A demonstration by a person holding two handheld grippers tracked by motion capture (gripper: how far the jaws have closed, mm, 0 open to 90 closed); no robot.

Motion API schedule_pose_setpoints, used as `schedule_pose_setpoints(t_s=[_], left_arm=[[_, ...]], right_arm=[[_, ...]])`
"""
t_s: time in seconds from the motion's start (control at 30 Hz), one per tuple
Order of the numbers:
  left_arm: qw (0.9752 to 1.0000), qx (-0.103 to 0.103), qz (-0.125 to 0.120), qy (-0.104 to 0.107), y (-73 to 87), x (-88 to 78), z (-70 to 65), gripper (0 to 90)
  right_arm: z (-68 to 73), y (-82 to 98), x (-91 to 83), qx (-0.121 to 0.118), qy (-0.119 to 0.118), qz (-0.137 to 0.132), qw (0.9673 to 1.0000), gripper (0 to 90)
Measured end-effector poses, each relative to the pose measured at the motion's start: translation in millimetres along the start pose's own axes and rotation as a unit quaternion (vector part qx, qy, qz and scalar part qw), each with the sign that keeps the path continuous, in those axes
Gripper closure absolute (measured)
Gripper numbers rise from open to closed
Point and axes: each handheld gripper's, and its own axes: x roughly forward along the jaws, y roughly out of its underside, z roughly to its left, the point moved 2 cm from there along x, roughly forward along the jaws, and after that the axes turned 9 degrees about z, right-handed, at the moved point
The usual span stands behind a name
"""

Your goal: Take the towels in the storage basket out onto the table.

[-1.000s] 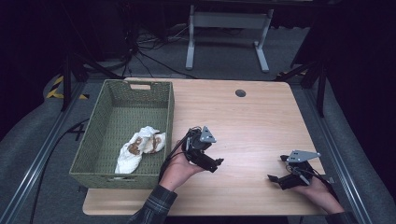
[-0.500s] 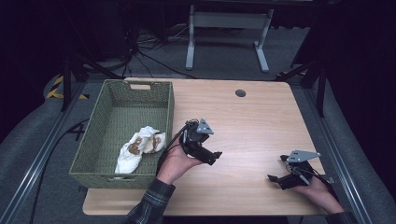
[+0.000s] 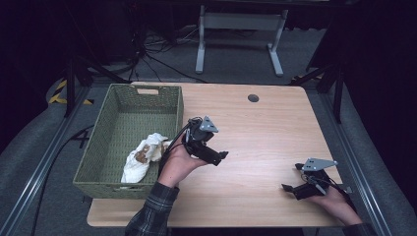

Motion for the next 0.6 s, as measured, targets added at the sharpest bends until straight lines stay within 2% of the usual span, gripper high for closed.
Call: schedule_pose_setpoints(t_s=[0.1,0.4,0.6], left_arm=[[1.0000,-0.002,0.006,0.001,0.6,-5.0,3.6,2.9],[0.9999,-0.013,-0.005,-0.005,2.8,-18.1,14.9,3.0],[0.9996,-0.025,-0.008,-0.008,10.2,-27.7,22.7,3.5]], right_arm=[[0.0,0.0,0.0,0.000,0.000,0.000,1.0000,0.0],[-0.1,0.0,0.1,0.000,0.001,0.000,1.0000,0.1],[-0.2,0.0,0.0,0.000,0.001,0.000,1.0000,0.1]])
